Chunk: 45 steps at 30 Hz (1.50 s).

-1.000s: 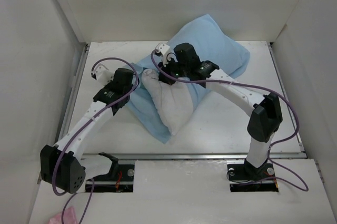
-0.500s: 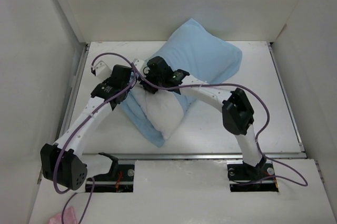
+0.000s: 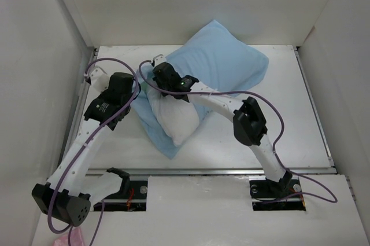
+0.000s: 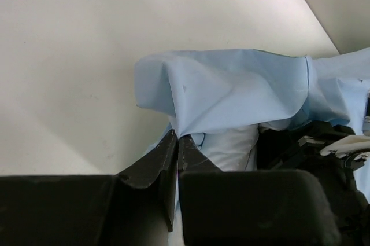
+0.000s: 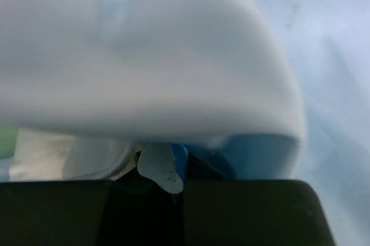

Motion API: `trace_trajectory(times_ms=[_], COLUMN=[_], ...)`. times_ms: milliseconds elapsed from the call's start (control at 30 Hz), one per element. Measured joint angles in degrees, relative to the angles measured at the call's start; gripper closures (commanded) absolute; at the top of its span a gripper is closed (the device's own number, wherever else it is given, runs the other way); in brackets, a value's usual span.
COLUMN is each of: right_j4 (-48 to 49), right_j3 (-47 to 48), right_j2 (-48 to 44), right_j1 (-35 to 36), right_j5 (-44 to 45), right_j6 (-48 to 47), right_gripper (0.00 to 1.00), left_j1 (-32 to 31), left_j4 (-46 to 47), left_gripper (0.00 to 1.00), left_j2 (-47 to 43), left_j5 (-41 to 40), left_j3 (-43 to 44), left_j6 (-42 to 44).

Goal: Put the pillow into the pillowcase

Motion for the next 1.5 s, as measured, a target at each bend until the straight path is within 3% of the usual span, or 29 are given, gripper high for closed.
trace_trajectory(times_ms=[67,167,233,367,467,500,567,600,800,933,1100,1300,1367,1400,1433,1500], right_j4=[1.2,4.6,8.2,18.8,27.2,29.4,32.1,32.8,31.1,29.9,29.8,28.3,27.8,27.4,27.1,27.1], right_j3=[-0.8,-3.1,-4.7,-10.7,-16.3,-17.0,-17.4,-17.4,-23.6,-28.7,-25.1,-16.7,-14.9,-14.4,-14.1,-13.4], right_j2=[-0.4,-2.3,-3.7,-7.6,-11.1,-11.6,-12.0,-12.0,-17.8,-24.5,-24.7,-16.9,-14.2,-13.1,-11.9,-9.7], right_j1=[0.0,0.0,0.0,-0.7,-1.6,-2.0,-2.8,-3.1,-3.4,-2.8,-1.3,-0.2,0.2,0.4,0.7,1.1], right_j5=[1.4,1.7,1.7,-0.6,-8.1,-11.3,-16.7,-19.8,-30.2,-29.8,-26.2,-27.0,-27.2,-27.1,-26.9,-25.9], right_j6=[3.3,8.0,11.6,16.5,16.9,16.5,15.3,14.1,3.3,-4.5,-10.3,-12.9,-13.5,-13.6,-13.9,-13.9], right_gripper=[1.00,0.89,0.89,0.65,0.63,0.43,0.20,0.00,0.00,0.00,0.00,0.05,0.13,0.22,0.56,0.81], left_j1=[0.0,0.4,0.8,1.2,1.4,1.5,1.6,1.7,1.8,1.8,1.8,1.8,1.8,1.8,1.8,1.8], left_j4=[0.2,1.9,3.7,7.3,9.7,10.6,12.0,12.5,13.7,13.7,13.7,13.7,13.4,13.2,13.1,12.4], left_gripper=[1.00,1.00,1.00,1.00,1.00,1.00,1.00,1.00,1.00,1.00,1.00,1.00,1.00,1.00,1.00,1.00], left_j2=[0.0,-0.2,-1.5,-5.9,-7.2,-7.2,-6.8,-6.3,-2.0,-1.2,-1.4,-3.5,-3.9,-4.0,-4.1,-4.4], left_j5=[0.5,2.8,4.8,8.7,10.8,11.3,12.1,12.2,10.1,9.2,9.1,9.2,9.2,9.2,9.2,9.4], left_j3=[0.0,-0.2,-1.2,-4.2,-5.9,-6.6,-7.5,-7.7,-7.1,-6.9,-6.8,-6.8,-6.8,-6.8,-6.8,-6.8], left_j6=[0.7,2.4,3.7,6.1,7.3,7.6,8.3,8.5,9.3,9.4,9.4,9.4,9.4,9.4,9.4,9.4])
